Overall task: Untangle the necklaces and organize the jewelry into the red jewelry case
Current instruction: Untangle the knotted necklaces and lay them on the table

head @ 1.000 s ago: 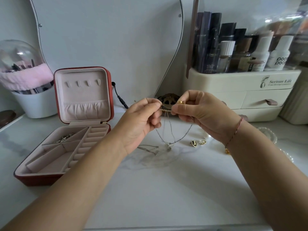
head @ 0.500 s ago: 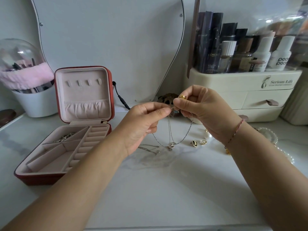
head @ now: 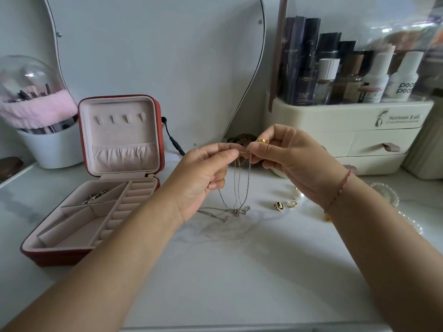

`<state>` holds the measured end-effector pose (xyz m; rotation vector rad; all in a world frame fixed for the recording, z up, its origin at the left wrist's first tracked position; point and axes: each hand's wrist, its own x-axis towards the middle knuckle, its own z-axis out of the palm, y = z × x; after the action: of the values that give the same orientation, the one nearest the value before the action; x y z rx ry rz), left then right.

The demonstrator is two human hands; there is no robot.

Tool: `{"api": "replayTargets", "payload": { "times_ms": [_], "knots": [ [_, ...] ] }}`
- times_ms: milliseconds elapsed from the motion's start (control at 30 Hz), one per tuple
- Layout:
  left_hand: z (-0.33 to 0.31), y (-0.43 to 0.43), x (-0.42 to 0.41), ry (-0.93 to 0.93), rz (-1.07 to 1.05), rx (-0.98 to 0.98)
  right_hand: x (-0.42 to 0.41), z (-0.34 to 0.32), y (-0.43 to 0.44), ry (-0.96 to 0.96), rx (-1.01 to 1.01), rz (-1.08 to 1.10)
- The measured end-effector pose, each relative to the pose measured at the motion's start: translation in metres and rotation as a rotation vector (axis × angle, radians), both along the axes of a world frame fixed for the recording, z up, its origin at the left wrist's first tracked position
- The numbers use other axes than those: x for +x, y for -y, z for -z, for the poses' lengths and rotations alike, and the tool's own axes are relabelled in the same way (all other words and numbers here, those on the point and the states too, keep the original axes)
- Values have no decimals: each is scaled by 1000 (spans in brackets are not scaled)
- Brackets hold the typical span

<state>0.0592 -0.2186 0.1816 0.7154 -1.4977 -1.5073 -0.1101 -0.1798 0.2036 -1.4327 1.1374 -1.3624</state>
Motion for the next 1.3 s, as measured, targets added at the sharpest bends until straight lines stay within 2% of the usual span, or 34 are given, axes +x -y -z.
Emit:
{"api": "replayTargets", "payload": {
  "times_ms": [333,700,1033,1300],
  "knots": [
    [2,-1,0,93,-45,-54,-1,-1,1,65,1,13],
    [-2,-1,-2,-68,-25,30,2,3,1,-1,28,-75],
    [1,-2,-3,119,28,42,1,2,1,88,-32,-48],
    [0,1,-3,44,-14,135,6,6,1,72,-36,-107]
  ]
}}
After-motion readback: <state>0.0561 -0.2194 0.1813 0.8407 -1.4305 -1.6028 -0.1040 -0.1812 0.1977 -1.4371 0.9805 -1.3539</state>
